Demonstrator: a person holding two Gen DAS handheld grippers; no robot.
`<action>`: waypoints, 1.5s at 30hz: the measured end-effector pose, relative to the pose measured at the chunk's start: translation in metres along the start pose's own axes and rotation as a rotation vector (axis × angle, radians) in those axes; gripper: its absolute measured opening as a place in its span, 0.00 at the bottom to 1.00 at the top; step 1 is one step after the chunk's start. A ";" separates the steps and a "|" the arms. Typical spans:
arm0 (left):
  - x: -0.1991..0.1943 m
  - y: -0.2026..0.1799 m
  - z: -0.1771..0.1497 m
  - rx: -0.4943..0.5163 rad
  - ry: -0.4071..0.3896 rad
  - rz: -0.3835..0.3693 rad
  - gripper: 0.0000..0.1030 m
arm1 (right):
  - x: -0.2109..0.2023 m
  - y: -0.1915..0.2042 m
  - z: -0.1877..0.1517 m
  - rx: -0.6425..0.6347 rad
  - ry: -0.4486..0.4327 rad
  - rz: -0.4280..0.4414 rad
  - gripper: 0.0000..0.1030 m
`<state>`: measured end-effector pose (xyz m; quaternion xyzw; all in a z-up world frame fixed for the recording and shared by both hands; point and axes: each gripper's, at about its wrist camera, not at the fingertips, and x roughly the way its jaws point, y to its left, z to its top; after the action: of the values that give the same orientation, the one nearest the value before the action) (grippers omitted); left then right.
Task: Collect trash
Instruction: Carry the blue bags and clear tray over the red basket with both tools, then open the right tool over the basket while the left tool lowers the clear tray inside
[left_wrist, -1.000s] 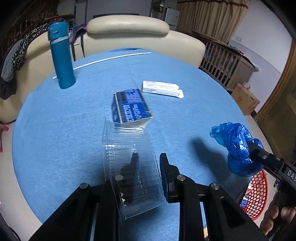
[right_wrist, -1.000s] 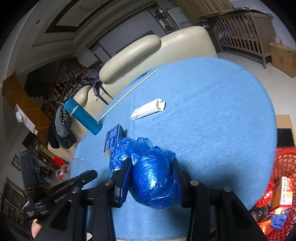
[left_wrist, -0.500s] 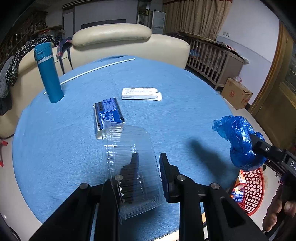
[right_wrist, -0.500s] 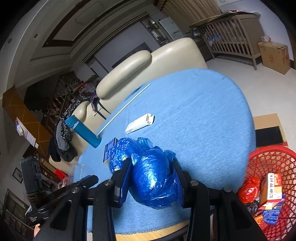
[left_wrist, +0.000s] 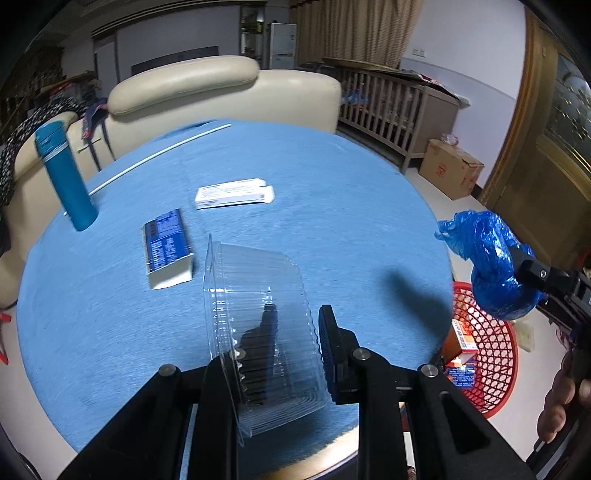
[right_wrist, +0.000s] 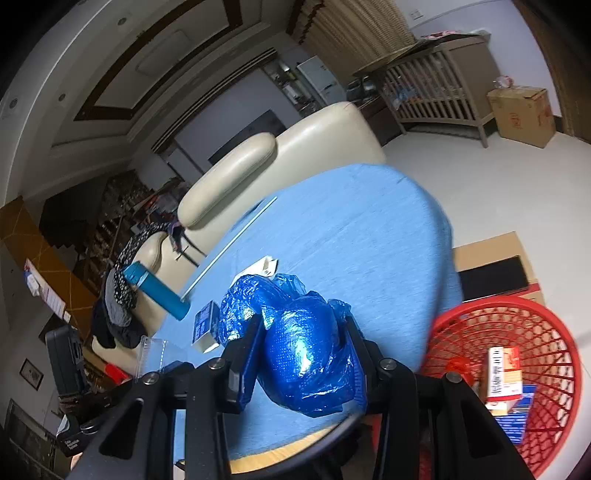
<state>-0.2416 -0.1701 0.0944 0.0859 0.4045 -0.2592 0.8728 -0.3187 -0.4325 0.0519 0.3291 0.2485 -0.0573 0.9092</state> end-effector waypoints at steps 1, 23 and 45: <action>0.000 -0.004 0.000 0.009 0.000 -0.005 0.23 | -0.003 -0.002 0.001 0.003 -0.005 -0.003 0.42; 0.003 -0.116 0.008 0.239 0.007 -0.124 0.23 | -0.077 -0.084 0.005 0.090 -0.125 -0.157 0.42; 0.029 -0.216 -0.001 0.417 0.091 -0.208 0.23 | -0.097 -0.150 -0.028 0.164 -0.113 -0.292 0.42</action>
<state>-0.3392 -0.3642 0.0850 0.2337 0.3878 -0.4218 0.7856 -0.4545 -0.5375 -0.0050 0.3591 0.2365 -0.2272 0.8738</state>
